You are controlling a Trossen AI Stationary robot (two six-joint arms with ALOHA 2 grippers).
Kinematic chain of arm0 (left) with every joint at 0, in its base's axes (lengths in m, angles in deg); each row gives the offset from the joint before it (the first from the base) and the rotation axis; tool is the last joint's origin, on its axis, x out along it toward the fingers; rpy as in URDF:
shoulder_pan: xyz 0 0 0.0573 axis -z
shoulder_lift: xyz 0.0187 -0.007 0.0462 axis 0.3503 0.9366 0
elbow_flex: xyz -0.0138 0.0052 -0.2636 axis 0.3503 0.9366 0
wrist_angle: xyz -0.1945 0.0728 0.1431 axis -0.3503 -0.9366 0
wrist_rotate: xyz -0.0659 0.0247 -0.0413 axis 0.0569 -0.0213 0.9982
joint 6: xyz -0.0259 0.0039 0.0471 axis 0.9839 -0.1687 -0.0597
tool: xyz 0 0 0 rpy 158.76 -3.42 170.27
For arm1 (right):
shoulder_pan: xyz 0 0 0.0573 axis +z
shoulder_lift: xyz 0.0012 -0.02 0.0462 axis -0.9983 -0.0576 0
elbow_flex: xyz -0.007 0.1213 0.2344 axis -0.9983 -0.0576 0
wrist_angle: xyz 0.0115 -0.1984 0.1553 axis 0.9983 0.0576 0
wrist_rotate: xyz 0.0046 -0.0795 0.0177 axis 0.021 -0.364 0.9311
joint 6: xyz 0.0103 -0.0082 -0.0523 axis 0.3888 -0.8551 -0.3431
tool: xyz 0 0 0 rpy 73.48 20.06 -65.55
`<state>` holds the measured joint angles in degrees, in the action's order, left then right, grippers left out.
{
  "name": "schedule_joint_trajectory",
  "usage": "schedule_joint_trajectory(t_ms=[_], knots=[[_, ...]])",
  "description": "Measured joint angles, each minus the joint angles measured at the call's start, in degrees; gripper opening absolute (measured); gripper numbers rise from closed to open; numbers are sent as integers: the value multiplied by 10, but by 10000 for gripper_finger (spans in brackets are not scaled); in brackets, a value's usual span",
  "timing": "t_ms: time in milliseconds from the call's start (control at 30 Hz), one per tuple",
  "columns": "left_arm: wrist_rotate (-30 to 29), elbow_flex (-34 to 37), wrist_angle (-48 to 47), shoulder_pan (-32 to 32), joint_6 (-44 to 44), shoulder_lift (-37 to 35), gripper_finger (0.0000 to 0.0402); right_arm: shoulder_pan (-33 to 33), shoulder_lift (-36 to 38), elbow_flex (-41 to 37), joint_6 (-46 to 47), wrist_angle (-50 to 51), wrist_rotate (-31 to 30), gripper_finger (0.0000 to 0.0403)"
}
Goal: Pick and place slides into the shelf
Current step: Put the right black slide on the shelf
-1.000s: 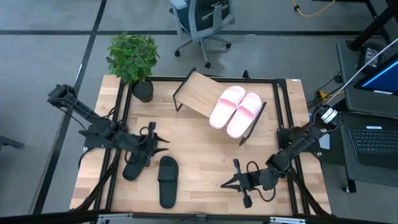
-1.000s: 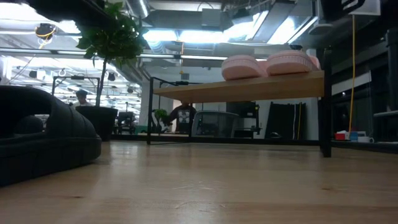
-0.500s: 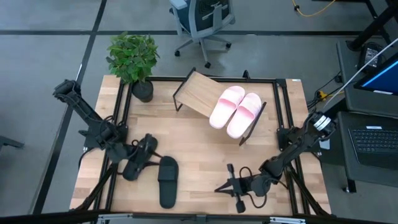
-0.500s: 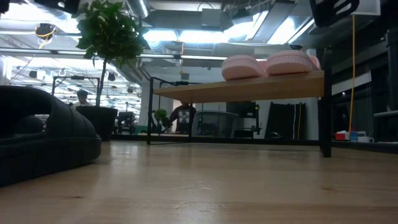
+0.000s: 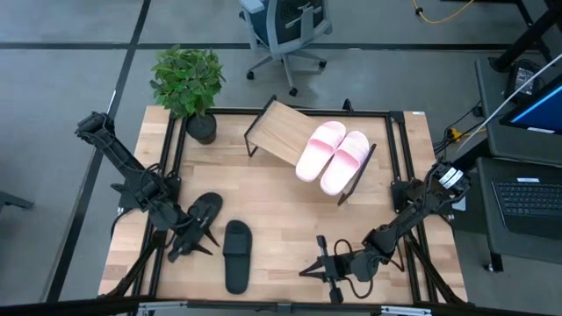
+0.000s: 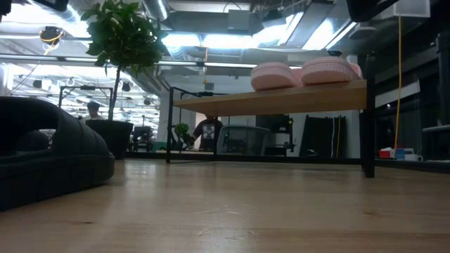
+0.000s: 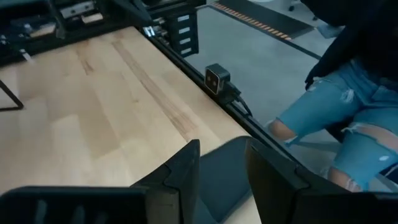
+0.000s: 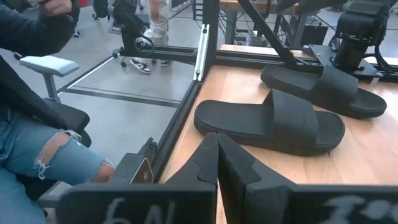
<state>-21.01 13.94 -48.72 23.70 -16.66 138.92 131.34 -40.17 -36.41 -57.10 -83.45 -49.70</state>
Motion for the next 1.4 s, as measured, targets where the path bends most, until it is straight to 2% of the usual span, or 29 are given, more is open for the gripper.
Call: schedule_joint_trajectory(t_ms=[200,367,1000,1133,1333,1400], knots=[[3,0,1,0,10,0,121,0,0,0,14,-4,0,4],[3,0,1,0,77,5,121,0,0,0,14,-4,0,4],[6,-1,11,1,83,7,121,0,0,0,12,-4,0,4],[6,-1,14,1,143,7,121,0,0,0,12,-4,0,4],[6,-1,82,31,166,7,121,0,0,0,12,-4,0,4],[-13,-1,103,43,165,8,121,0,0,0,12,-4,0,4]])
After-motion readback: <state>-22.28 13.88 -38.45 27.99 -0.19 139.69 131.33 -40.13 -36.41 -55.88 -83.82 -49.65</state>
